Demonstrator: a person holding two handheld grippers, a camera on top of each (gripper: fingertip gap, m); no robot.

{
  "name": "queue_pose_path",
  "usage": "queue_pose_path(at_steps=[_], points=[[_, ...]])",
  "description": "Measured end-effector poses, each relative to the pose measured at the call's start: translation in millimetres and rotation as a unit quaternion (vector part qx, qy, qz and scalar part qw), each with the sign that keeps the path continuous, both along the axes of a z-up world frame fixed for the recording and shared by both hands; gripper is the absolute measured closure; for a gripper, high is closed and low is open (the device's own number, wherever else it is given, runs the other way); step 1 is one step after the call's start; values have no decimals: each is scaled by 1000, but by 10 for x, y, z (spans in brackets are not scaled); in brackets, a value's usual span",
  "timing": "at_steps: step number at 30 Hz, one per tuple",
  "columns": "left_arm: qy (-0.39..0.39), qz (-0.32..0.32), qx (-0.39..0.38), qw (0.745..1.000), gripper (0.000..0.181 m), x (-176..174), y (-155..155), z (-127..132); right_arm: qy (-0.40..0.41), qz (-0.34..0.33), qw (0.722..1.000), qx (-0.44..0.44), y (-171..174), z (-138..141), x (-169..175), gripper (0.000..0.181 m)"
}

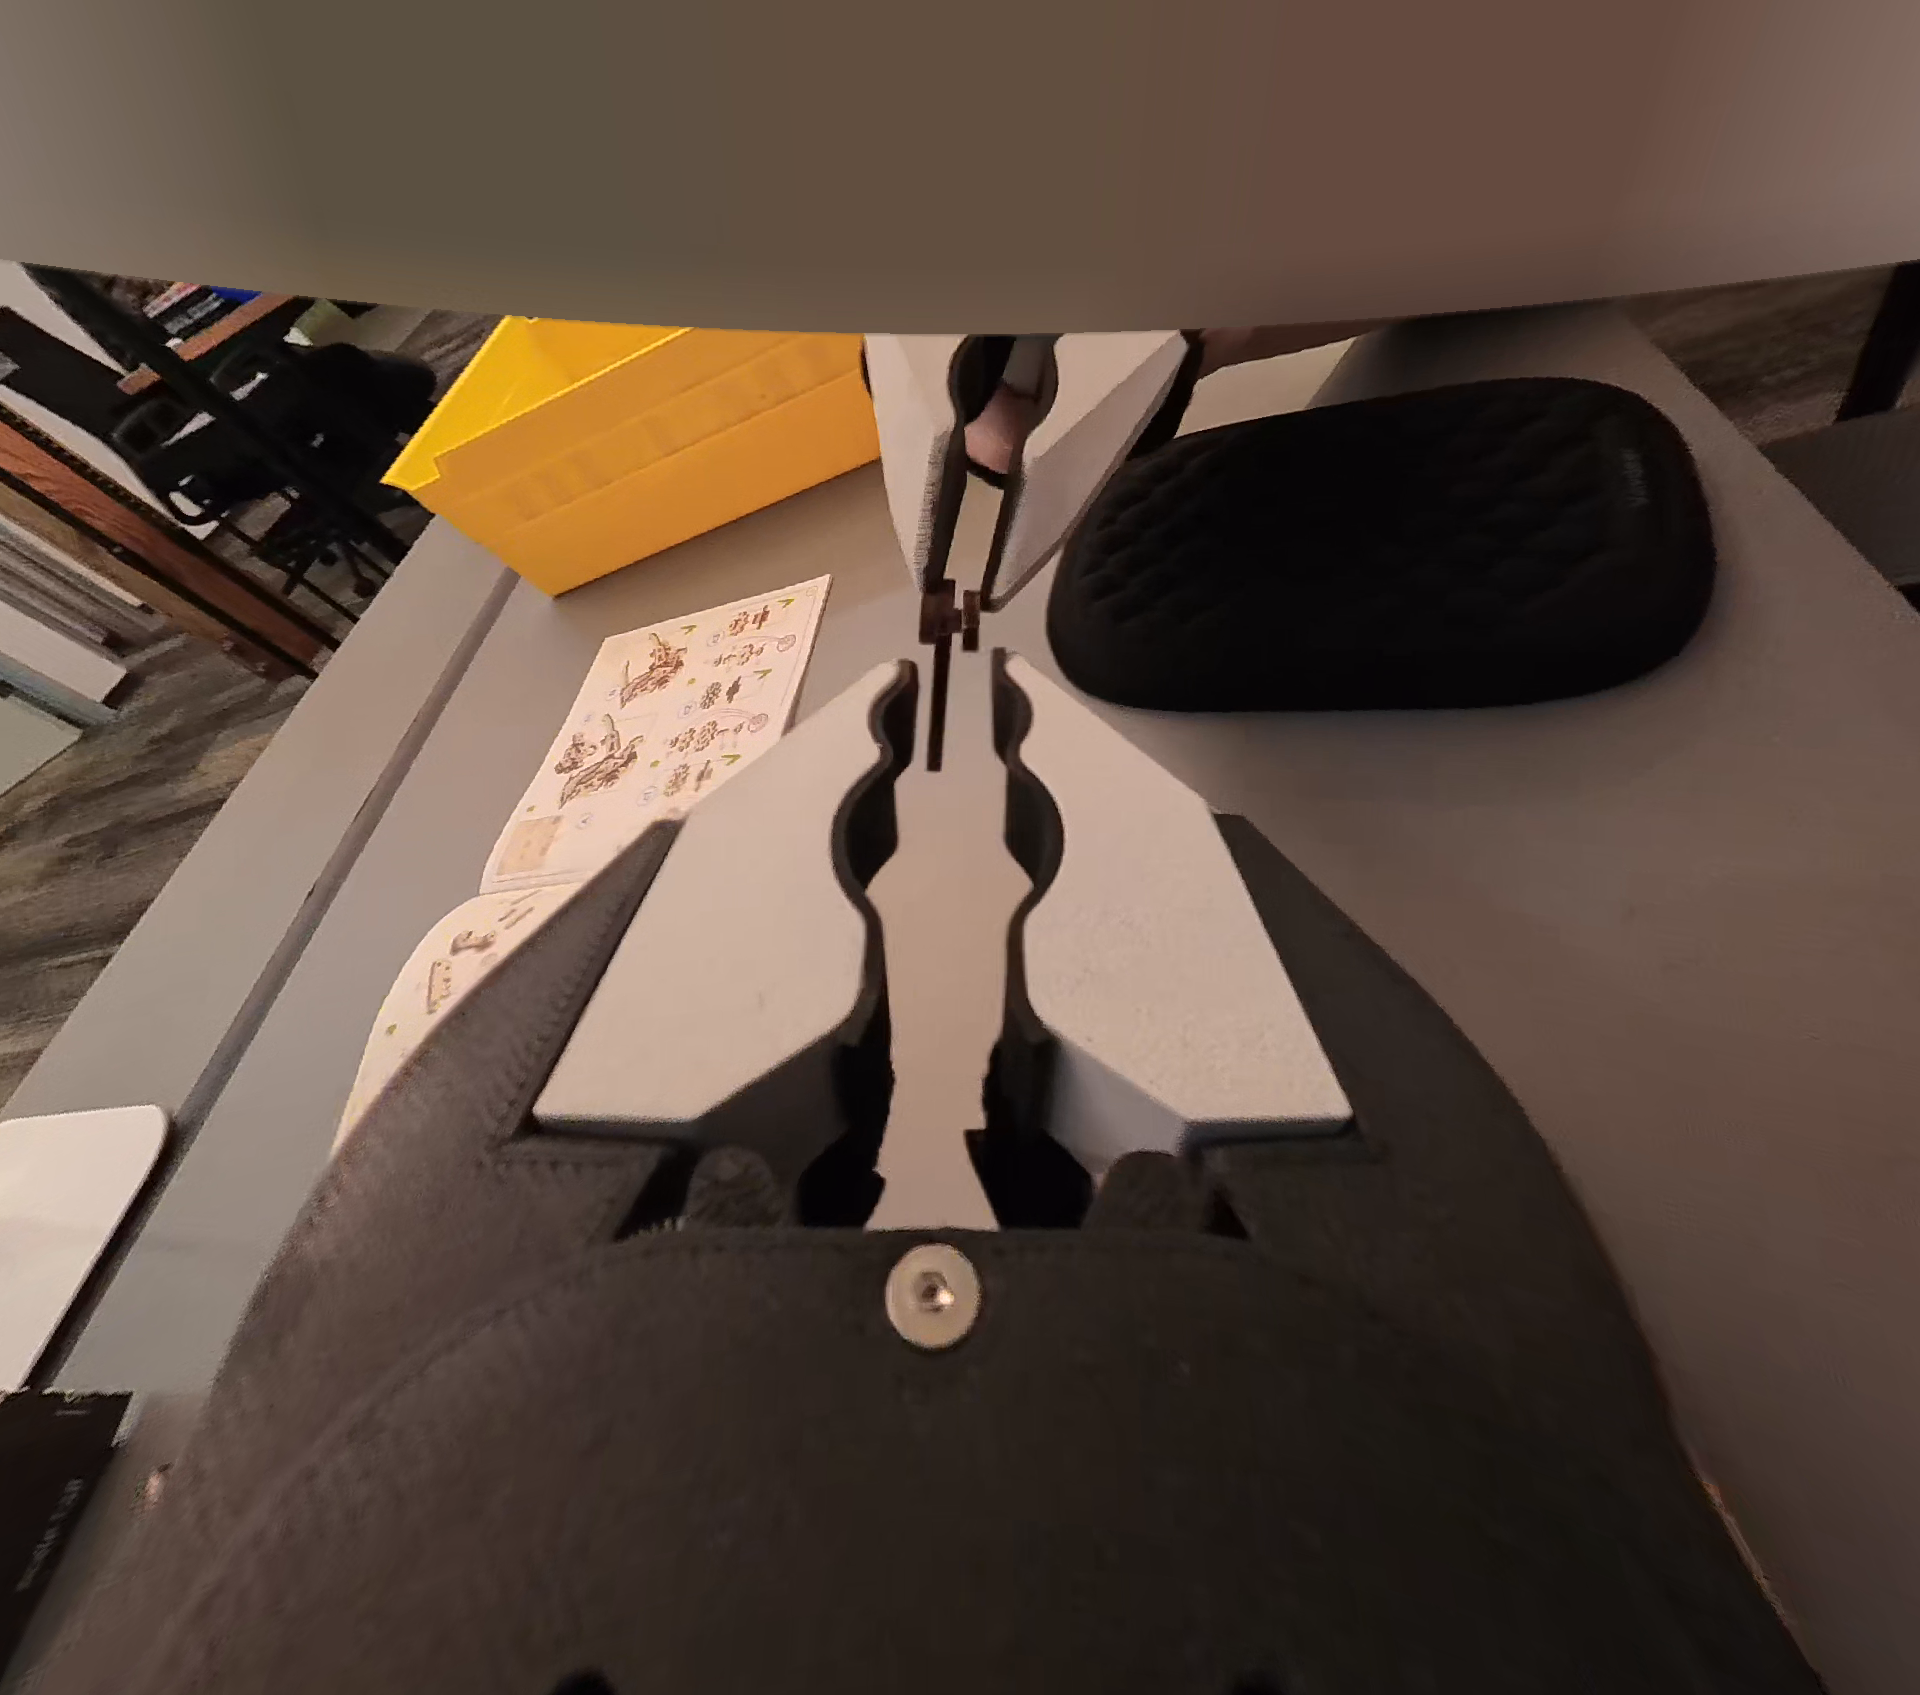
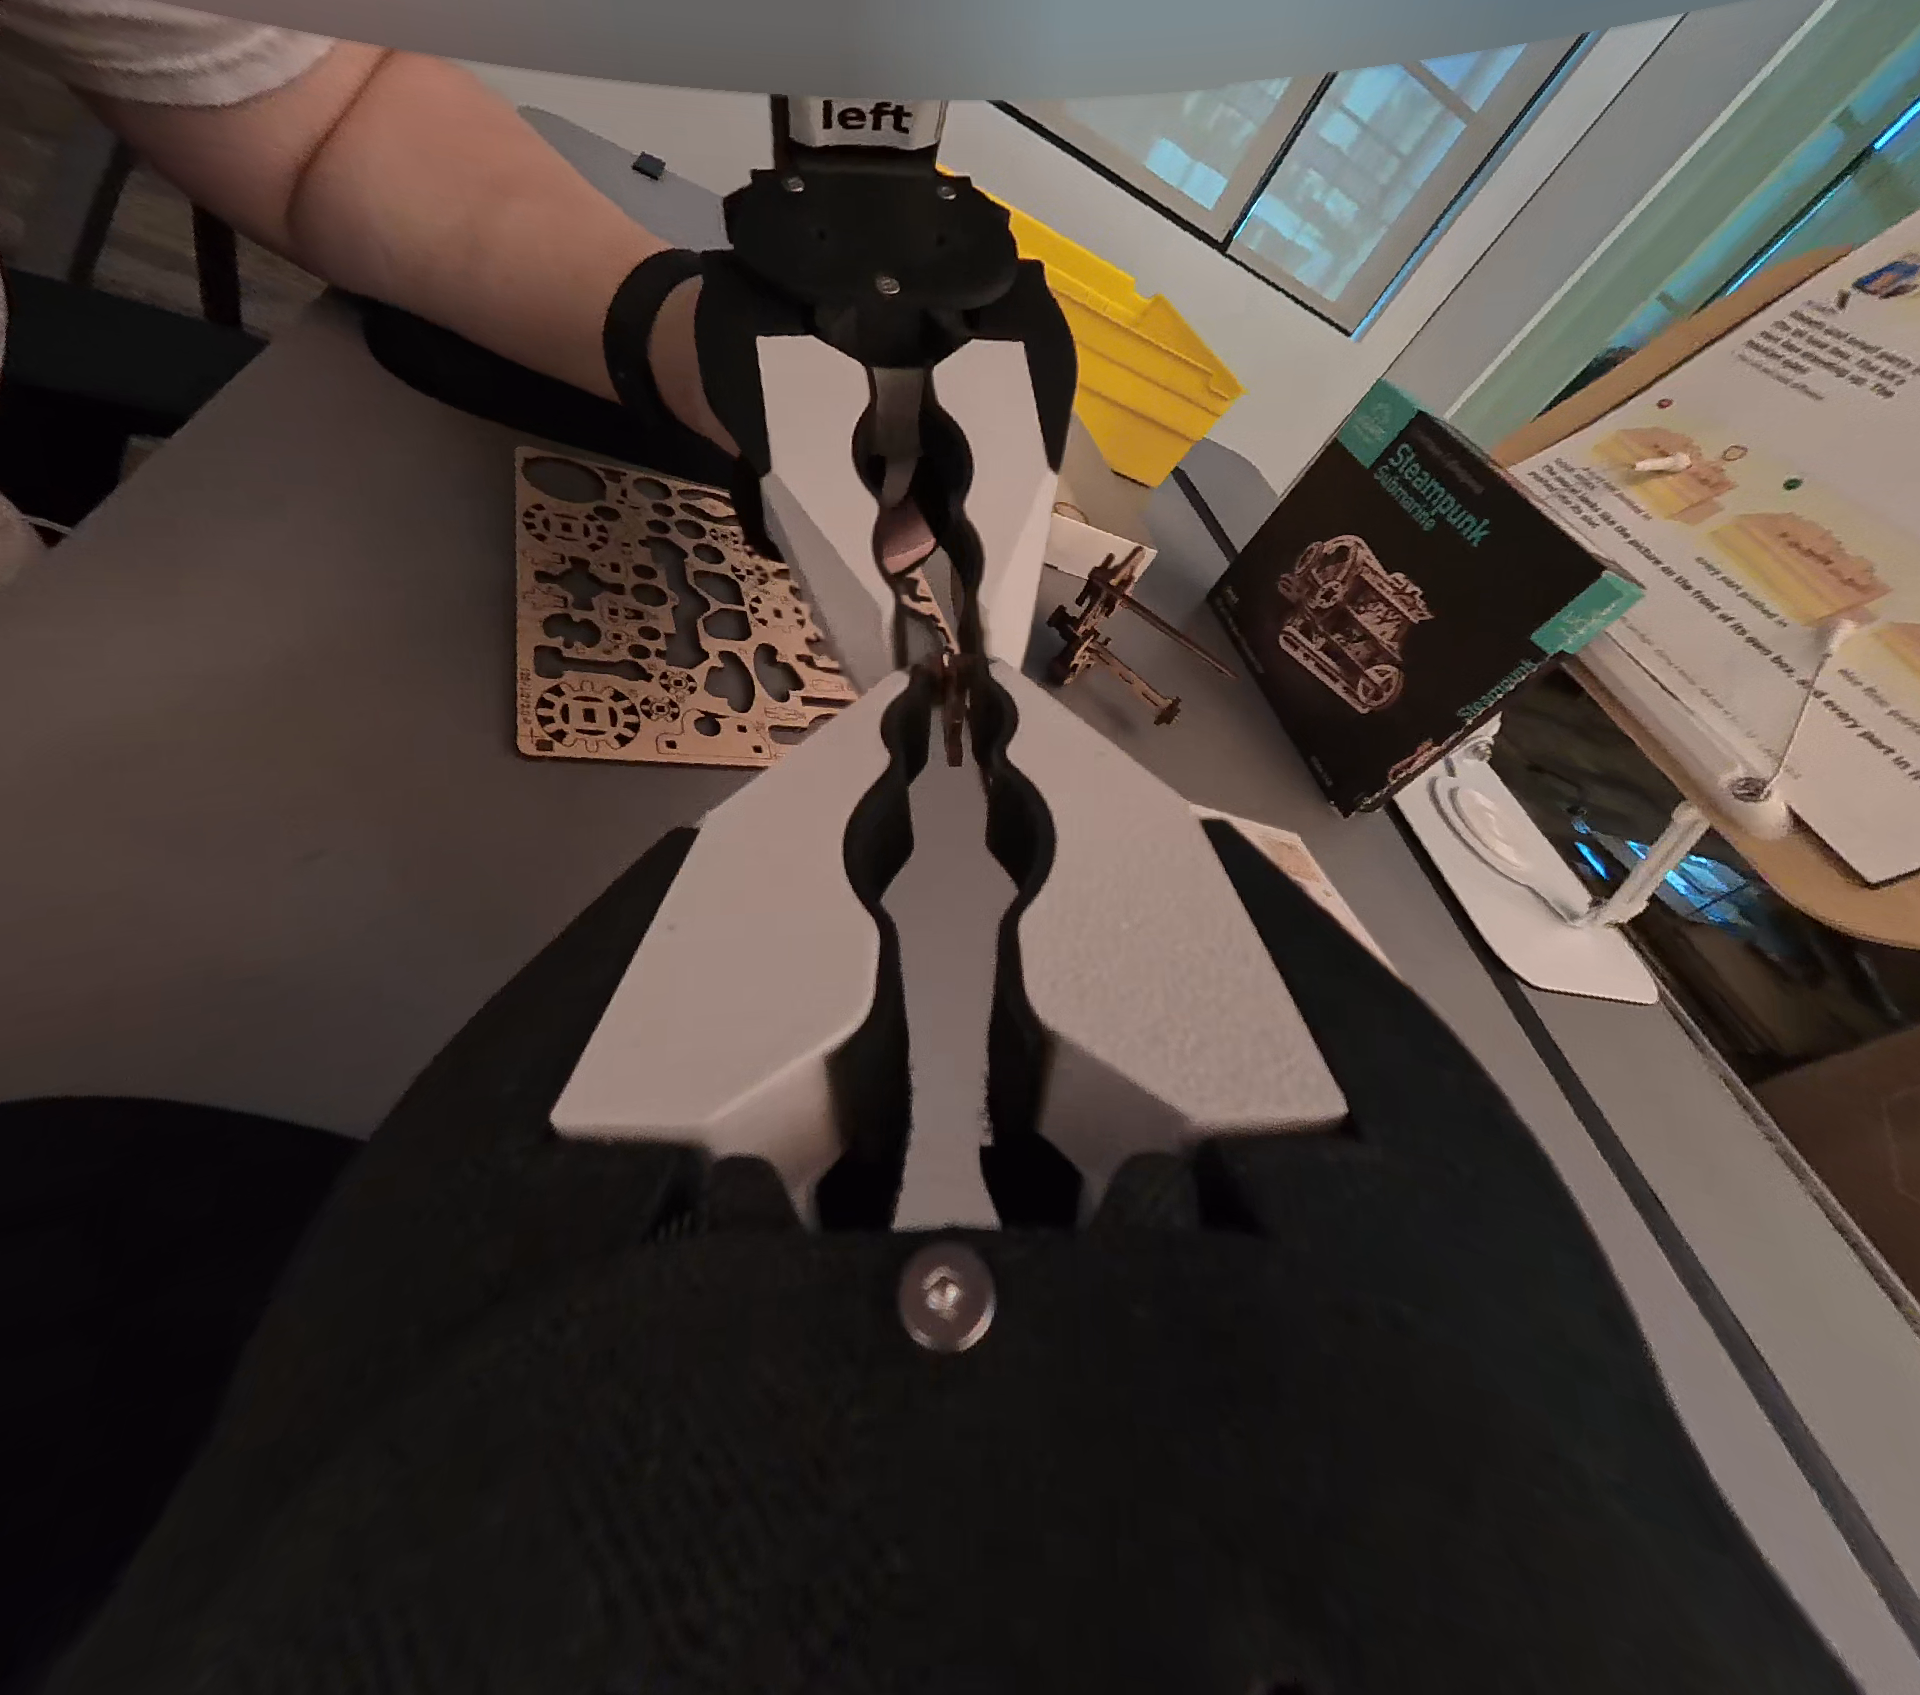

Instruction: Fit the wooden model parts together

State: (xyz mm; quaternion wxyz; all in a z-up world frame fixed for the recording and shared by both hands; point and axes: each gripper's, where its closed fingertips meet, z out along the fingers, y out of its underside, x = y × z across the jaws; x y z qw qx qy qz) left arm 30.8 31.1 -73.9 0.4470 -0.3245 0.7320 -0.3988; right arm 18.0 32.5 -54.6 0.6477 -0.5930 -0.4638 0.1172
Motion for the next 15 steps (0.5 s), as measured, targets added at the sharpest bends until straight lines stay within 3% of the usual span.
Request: queue_pose_path(at_steps=[6, 15], points=[[8, 8, 19, 1000, 181, 9, 7, -38, -20, -2, 1000, 7, -8, -25, -8, 176], [20, 4, 21, 1000, 179, 2, 12, -95, -41, -2, 999, -6, 1, -119, -5, 176]])
